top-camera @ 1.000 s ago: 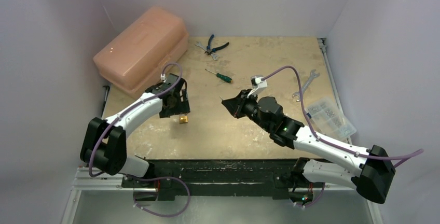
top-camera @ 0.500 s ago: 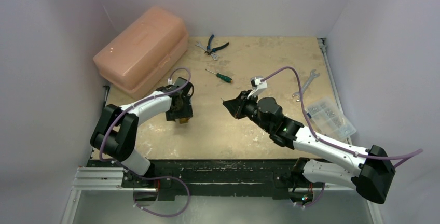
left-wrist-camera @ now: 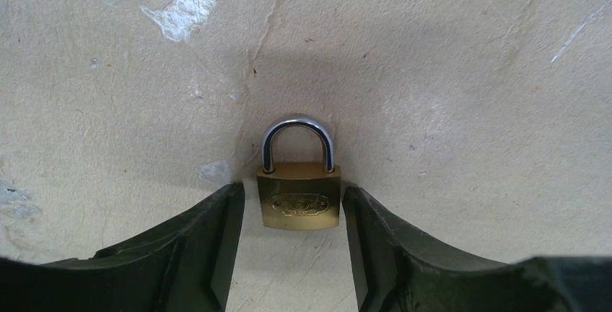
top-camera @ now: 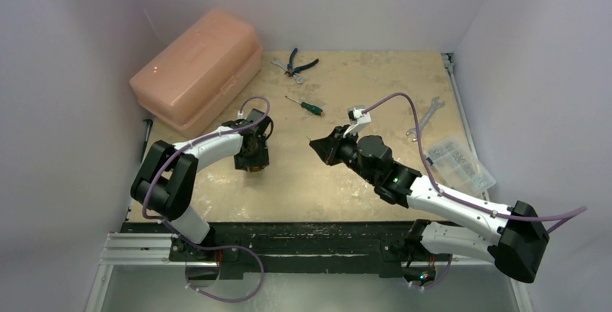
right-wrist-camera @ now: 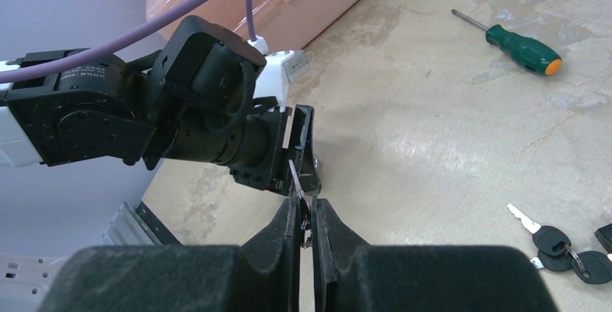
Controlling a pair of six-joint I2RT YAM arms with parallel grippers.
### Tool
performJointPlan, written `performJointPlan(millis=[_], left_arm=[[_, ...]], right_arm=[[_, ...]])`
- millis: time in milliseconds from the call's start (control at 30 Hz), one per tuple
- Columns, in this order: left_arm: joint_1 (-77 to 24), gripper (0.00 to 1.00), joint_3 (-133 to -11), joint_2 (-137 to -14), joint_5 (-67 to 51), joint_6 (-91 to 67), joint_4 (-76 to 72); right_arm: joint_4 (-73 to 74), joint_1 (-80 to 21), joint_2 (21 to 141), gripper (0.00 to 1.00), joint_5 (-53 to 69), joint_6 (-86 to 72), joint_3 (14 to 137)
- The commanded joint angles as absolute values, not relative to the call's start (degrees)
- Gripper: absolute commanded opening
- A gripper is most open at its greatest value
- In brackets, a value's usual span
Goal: Unlock with the key
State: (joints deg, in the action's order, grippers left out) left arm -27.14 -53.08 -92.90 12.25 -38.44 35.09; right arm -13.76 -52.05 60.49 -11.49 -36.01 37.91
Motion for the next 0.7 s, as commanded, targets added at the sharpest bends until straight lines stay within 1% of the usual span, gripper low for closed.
performJointPlan(millis=[0,133,233,433,467,500,567,633,667], left_arm=[[-27.6,0.56,-54.4,-94.4,13.1,-39.2,33.5],[-27.6,0.56,-54.5,-94.7,13.2,-39.4,32.8],[-27.6,0.54,-54.3,-95.2,13.3,-39.4,32.8],[-27.6,0.41,-53.8,-95.4,13.1,-39.6,32.4],[-27.6,0.36,-53.7,-95.3,12.9,-39.7,32.4],[-27.6,0.29,-53.6,-95.2,12.3,-39.6,32.1],[-27.5,0.11,-53.5,-94.5,9.5,-39.7,31.1],[-27.6,0.01,-53.7,-93.1,7.3,-40.3,30.1],[-27.6,0.00,-53.8,-92.4,6.4,-40.6,29.5]], right_arm=[[-15.9,-51.8,60.4,0.00,-12.2,-35.4,37.9],[-16.1,-51.8,60.5,0.00,-11.8,-35.7,37.8],[-16.0,-51.8,60.5,0.00,-11.7,-35.8,37.7],[-15.7,-51.8,60.6,0.00,-11.6,-35.8,38.0],[-15.6,-51.8,60.6,0.00,-11.5,-35.9,38.0],[-15.4,-51.8,60.7,0.00,-11.5,-35.9,38.1],[-15.3,-51.8,60.8,0.00,-11.4,-35.9,38.3],[-15.1,-51.8,61.0,0.00,-11.2,-35.9,38.5],[-15.1,-51.7,61.1,0.00,-11.1,-36.0,38.6]])
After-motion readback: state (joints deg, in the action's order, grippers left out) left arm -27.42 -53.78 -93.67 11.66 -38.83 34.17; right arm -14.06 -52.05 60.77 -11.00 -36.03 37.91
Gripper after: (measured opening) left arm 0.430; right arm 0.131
